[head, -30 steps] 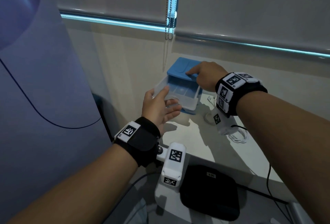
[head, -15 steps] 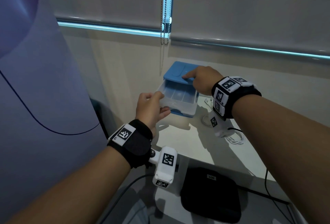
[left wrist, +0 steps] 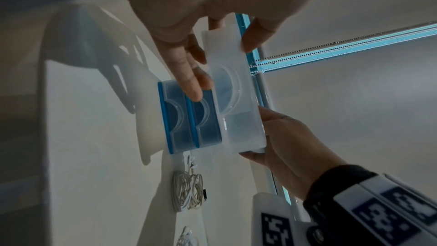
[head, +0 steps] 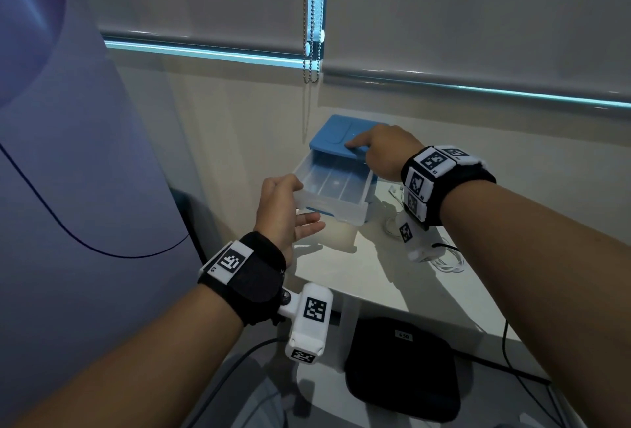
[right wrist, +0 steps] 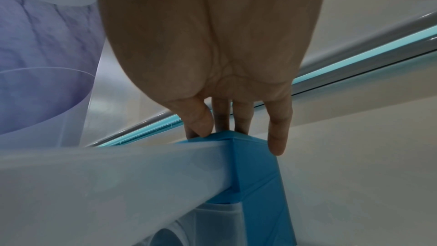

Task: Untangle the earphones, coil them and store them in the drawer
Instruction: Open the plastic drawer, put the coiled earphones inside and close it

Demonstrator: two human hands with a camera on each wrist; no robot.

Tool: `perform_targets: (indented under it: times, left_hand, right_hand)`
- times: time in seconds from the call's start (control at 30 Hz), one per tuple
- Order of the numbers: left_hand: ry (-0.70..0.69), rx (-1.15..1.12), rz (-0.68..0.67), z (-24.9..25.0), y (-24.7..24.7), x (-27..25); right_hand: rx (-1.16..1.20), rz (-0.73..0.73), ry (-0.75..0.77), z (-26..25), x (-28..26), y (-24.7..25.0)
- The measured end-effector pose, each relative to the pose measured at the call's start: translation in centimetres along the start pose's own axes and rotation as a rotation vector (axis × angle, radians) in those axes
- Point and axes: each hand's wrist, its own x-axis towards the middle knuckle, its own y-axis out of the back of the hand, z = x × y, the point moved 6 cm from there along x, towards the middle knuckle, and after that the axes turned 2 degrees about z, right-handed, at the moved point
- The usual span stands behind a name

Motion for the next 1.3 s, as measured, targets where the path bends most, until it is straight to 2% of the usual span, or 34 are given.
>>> perform_targets:
  times: [0.27, 0.57, 1.07, 1.3]
  left_hand:
    - [-0.02, 0.117, 0.029, 0.1, 0.5, 0.4]
    - [-0.068, 0.239, -0.004, 0.7, 0.5, 1.3]
    - [-0.166, 0.246, -0.031, 1.0, -0.5, 2.7]
    - [-0.158, 0.273, -0.015, 0.9, -0.3, 2.9]
  right_hand:
    - [0.019, -0.007, 0.023, 0.1, 0.2, -0.1]
    - [0.076, 0.008, 0.058, 0.8, 0.8, -0.7]
    - [0.096, 0.019, 0.074, 1.3, 1.1, -1.0]
    - [0.097, 0.006, 0.079, 1.2, 1.0, -1.1]
